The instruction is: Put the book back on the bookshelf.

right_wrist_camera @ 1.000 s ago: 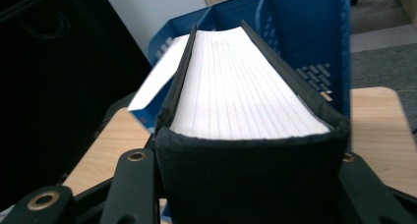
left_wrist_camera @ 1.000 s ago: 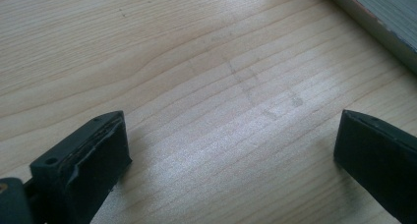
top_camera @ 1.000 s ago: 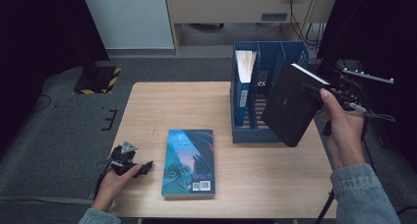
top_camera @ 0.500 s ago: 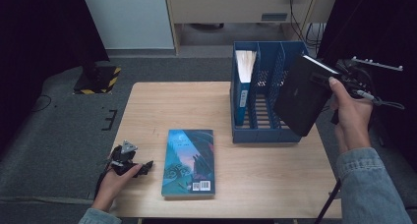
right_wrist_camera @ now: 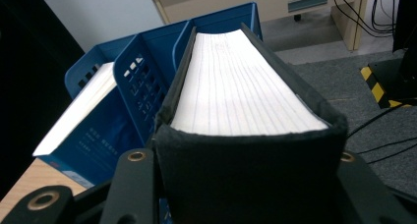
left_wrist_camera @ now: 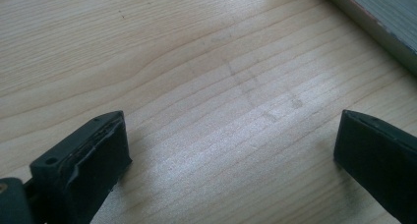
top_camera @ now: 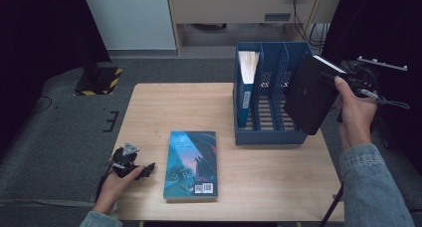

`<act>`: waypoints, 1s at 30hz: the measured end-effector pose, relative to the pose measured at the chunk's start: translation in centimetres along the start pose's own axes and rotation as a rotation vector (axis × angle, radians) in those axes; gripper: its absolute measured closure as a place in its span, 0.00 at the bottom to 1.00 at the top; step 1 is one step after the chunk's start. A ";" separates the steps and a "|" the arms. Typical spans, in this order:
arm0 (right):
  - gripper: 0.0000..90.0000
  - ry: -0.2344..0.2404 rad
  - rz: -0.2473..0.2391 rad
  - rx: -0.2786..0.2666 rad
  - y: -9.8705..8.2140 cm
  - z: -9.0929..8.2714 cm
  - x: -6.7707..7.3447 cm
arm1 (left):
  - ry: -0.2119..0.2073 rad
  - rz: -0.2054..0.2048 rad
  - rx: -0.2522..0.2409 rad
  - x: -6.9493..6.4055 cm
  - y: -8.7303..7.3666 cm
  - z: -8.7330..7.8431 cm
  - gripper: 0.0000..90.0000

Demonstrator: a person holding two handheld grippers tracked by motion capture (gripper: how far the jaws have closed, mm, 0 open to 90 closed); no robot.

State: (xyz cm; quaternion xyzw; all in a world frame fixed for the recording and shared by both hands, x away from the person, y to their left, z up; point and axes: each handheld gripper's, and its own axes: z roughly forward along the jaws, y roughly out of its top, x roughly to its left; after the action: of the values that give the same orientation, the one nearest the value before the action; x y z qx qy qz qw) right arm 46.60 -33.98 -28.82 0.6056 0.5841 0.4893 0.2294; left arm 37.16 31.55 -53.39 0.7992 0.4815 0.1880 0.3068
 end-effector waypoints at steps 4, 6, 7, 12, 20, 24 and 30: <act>0.58 -0.024 0.001 -0.005 -0.2 0.6 0.0 | 0.000 0.000 0.000 0.0 0.0 0.0 0.00; 0.58 -0.037 -0.004 -0.010 -0.2 0.8 0.1 | -0.001 0.000 0.000 0.0 0.0 0.0 0.00; 0.58 -0.040 -0.013 -0.013 -0.3 0.9 0.1 | -0.001 0.000 0.000 0.0 0.0 0.0 0.00; 0.58 -0.037 -0.023 -0.025 -0.8 1.6 0.4 | 0.000 0.000 -0.001 0.0 0.0 0.0 0.00; 0.58 -0.044 -0.021 -0.012 -1.1 2.9 0.4 | -0.001 0.000 -0.002 0.0 0.0 0.0 0.00; 0.58 -0.050 -0.026 -0.010 -1.2 3.5 0.5 | -0.001 0.001 -0.001 0.0 0.0 0.0 0.00; 0.58 -0.059 -0.035 0.002 -1.3 4.5 0.6 | -0.002 0.000 -0.003 0.0 0.0 0.0 0.00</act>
State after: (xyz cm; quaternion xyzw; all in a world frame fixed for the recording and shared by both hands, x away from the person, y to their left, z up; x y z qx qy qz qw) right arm 49.79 -31.82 -31.61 0.6097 0.5881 0.4665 0.2546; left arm 37.20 31.50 -53.41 0.7989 0.4810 0.1878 0.3085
